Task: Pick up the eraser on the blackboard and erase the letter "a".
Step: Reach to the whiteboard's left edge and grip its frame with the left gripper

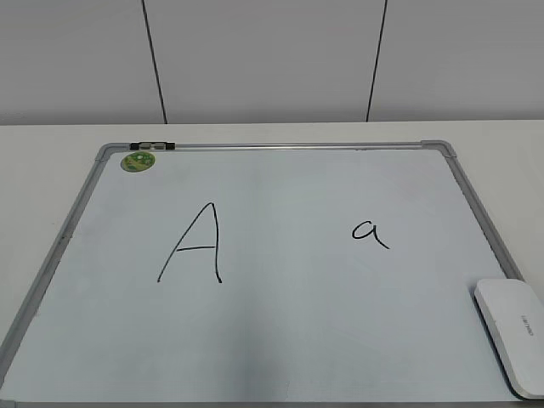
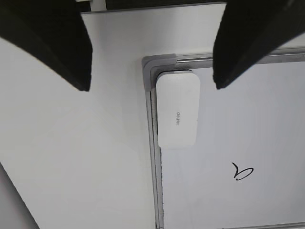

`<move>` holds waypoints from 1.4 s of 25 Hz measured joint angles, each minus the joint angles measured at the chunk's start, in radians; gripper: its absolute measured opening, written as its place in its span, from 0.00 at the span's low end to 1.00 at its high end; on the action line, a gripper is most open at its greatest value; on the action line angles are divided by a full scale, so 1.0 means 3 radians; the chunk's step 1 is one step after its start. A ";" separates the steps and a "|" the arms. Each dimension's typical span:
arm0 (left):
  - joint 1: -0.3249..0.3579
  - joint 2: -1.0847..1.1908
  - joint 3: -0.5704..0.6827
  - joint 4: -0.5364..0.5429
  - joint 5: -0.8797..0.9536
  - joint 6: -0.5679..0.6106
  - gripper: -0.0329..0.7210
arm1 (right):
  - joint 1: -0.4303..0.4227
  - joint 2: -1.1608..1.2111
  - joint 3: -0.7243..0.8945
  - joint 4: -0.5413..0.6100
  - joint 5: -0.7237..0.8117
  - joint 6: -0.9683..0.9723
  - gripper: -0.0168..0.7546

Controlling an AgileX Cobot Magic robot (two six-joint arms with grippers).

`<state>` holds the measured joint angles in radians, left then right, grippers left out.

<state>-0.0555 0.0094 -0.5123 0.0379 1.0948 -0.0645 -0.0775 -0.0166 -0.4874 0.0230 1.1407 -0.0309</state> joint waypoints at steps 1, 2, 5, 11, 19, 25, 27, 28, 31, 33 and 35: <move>0.0000 0.0000 0.0000 0.0000 0.0000 0.0000 0.36 | 0.0000 0.0000 0.0000 0.0000 0.0000 0.0000 0.78; 0.0000 0.0000 0.0000 0.0000 0.0000 0.0000 0.36 | 0.0000 0.0000 0.0000 0.0000 0.0000 0.0000 0.78; 0.0000 0.0000 0.0000 0.0000 0.0000 0.0000 0.36 | 0.0000 0.0000 0.0000 0.0000 0.0000 0.0000 0.78; 0.0000 0.0000 0.0000 0.0000 0.0000 0.0000 0.36 | 0.0000 0.0000 0.0000 0.0000 0.0000 0.0000 0.78; 0.0000 0.0075 -0.0076 0.0000 -0.0006 0.0000 0.36 | 0.0000 0.0000 0.0000 0.0000 0.0000 0.0000 0.78; 0.0000 0.0849 -0.0446 0.0058 -0.0038 0.0000 0.36 | 0.0000 0.0000 0.0000 0.0000 0.0000 0.0000 0.78; 0.0000 0.1188 -0.0572 0.0058 -0.0046 0.0000 0.36 | 0.0000 0.0000 0.0000 0.0000 0.0000 0.0000 0.78; 0.0000 0.1357 -0.0642 0.0058 -0.0047 0.0000 0.36 | 0.0000 0.0000 0.0000 0.0000 0.0000 0.0000 0.78; 0.0000 0.1836 -0.0852 0.0058 -0.0076 0.0000 0.36 | 0.0000 0.0000 0.0000 0.0000 0.0000 0.0000 0.78; 0.0000 0.2141 -0.1004 0.0058 -0.0093 0.0000 0.36 | 0.0000 0.0000 0.0000 0.0000 -0.0006 0.0000 0.78; 0.0000 0.2467 -0.1148 0.0039 -0.0097 0.0000 0.36 | 0.0000 0.0000 0.0000 0.0000 -0.0006 0.0000 0.78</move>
<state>-0.0555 0.7496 -0.8566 0.0497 1.0658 -0.0645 -0.0775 -0.0166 -0.4874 0.0230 1.1388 -0.0309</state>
